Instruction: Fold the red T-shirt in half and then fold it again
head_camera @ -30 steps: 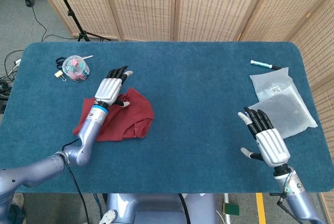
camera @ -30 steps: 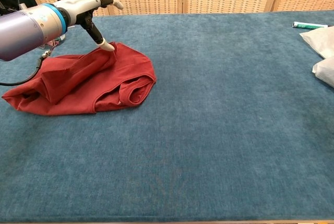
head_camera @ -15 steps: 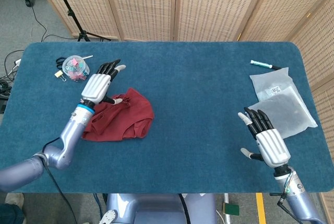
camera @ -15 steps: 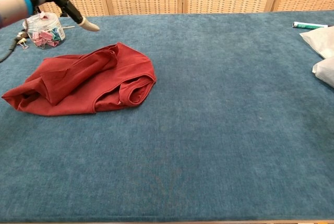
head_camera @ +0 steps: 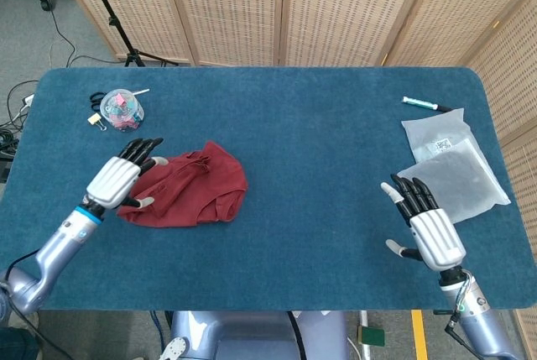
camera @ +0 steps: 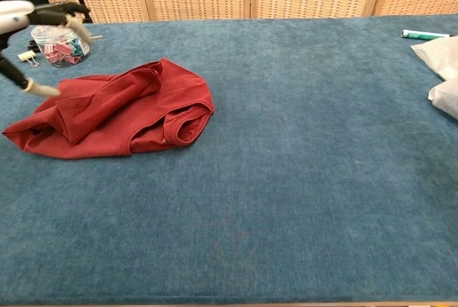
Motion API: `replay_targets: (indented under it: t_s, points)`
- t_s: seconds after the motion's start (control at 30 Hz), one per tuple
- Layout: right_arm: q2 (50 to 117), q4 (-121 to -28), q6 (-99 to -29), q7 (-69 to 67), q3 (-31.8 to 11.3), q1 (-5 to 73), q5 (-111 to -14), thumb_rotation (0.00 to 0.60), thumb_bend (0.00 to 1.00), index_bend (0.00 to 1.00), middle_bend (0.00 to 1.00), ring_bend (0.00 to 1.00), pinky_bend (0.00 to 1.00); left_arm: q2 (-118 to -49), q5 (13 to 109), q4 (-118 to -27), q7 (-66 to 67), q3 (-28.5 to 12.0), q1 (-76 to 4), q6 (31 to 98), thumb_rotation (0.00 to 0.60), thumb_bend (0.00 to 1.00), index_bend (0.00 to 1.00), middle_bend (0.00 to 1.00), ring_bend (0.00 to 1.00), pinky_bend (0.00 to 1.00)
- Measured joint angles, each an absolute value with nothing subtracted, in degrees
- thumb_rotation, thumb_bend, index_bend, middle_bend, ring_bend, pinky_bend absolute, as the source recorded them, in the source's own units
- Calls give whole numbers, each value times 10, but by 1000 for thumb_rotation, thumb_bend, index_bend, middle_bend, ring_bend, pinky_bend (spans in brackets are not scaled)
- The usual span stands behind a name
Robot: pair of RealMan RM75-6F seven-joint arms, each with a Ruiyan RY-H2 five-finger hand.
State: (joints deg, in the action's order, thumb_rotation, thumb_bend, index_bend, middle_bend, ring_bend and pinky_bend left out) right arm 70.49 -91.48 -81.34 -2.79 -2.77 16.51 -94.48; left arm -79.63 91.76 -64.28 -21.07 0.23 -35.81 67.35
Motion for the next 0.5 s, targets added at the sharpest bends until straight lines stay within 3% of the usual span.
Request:
replay_targets:
  t_s: [0.2, 0.5]
  points:
    - [707, -915, -812, -22, -28, 165, -943, 600, 0, 0, 0, 0, 0, -818, 954, -561, -229, 27, -339, 712, 600, 228, 329, 0, 0, 0]
    - [707, -913, -812, -24, -30, 165, -940, 600, 0, 0, 0, 0, 0, -856, 979, -514, -199, 34, -348, 724, 600, 257, 354, 0, 0, 0]
